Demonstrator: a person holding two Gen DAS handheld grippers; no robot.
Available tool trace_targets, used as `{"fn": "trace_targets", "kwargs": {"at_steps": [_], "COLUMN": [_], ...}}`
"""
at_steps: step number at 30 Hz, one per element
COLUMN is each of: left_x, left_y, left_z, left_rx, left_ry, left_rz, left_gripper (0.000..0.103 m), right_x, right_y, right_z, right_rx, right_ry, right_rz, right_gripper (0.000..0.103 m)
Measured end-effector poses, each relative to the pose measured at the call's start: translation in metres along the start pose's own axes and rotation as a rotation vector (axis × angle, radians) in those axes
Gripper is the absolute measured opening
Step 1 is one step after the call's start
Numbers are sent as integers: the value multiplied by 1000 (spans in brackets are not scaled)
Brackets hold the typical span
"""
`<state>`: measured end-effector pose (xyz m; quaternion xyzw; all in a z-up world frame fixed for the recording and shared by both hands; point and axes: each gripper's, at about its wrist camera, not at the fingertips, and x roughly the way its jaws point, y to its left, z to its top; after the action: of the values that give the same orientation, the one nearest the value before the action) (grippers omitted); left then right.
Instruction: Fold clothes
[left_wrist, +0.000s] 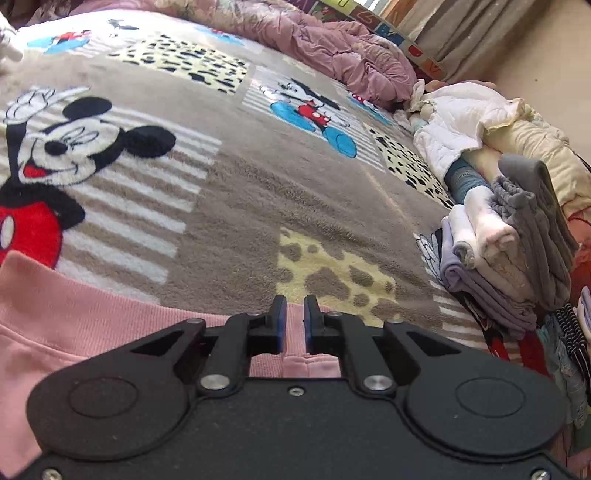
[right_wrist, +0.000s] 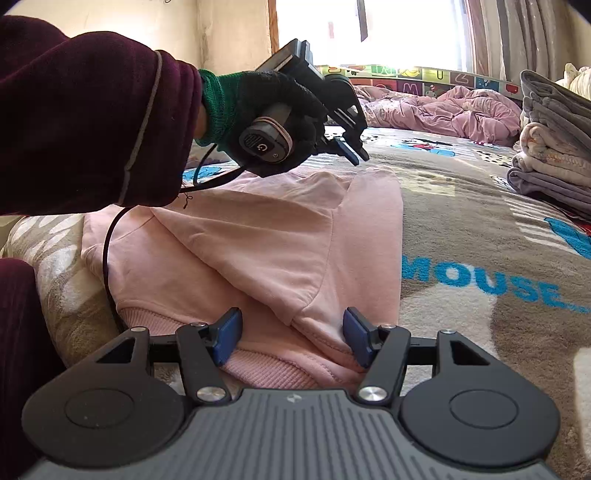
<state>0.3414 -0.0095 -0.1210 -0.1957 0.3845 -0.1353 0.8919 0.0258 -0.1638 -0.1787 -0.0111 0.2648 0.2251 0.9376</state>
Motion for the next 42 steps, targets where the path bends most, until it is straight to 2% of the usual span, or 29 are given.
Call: {"fn": "trace_targets", "kwargs": {"at_steps": [3, 4, 5, 6, 7, 9, 11, 14, 20, 23, 26, 28, 30, 34, 39, 42], "left_x": [-7, 1, 9, 25, 42, 52, 38, 1, -106, -162, -208, -232, -245, -246, -225, -214], "left_y": [-23, -31, -39, -46, -48, -46, -47, -52, -22, 9, 41, 66, 84, 121, 132, 127], "left_z": [-7, -13, -18, -23, -30, -33, -23, -19, -30, -50, -74, -92, -105, -131, -149, -147], "left_rx": [110, 153, 196, 251, 319, 359, 316, 338, 223, 117, 17, -60, -120, -300, -379, -345], "left_ry": [30, 63, 96, 119, 145, 125, 108, 28, -100, -145, -183, -195, -202, -159, -135, -155], "left_rz": [-21, -17, -12, 59, 142, 151, 134, 149, 128, 128, 121, 144, 167, 120, 81, 153], "left_gripper": [5, 7, 15, 18, 28, 29, 30, 31, 36, 44, 47, 47, 47, 47, 46, 45], "right_x": [0, 1, 1, 1, 1, 2, 2, 2, -7, -16, -25, -28, -29, -31, -29, -27], "right_y": [-1, -1, -1, -1, -1, 0, 1, 2, 3, 8, 14, 18, 20, 19, 12, 10], "right_z": [1, 1, 1, 1, 1, 0, -1, -2, -1, -1, 0, 0, 0, 0, -2, -3], "right_rx": [3, 3, 2, 2, 2, -7, -16, -27, -33, -68, -102, -139, -156, -161, -138, -137], "right_ry": [1, 2, 2, 3, 3, 2, 1, 0, -9, -24, -54, -66, -68, -75, -69, -56], "right_rz": [-1, -2, -1, 0, 1, -1, -3, -4, 4, -8, -16, -29, -30, -43, -51, -46], "right_gripper": [62, 62, 62, 62, 62, 62, 62, 62, 64, 64, 63, 62, 62, 61, 61, 62]}}
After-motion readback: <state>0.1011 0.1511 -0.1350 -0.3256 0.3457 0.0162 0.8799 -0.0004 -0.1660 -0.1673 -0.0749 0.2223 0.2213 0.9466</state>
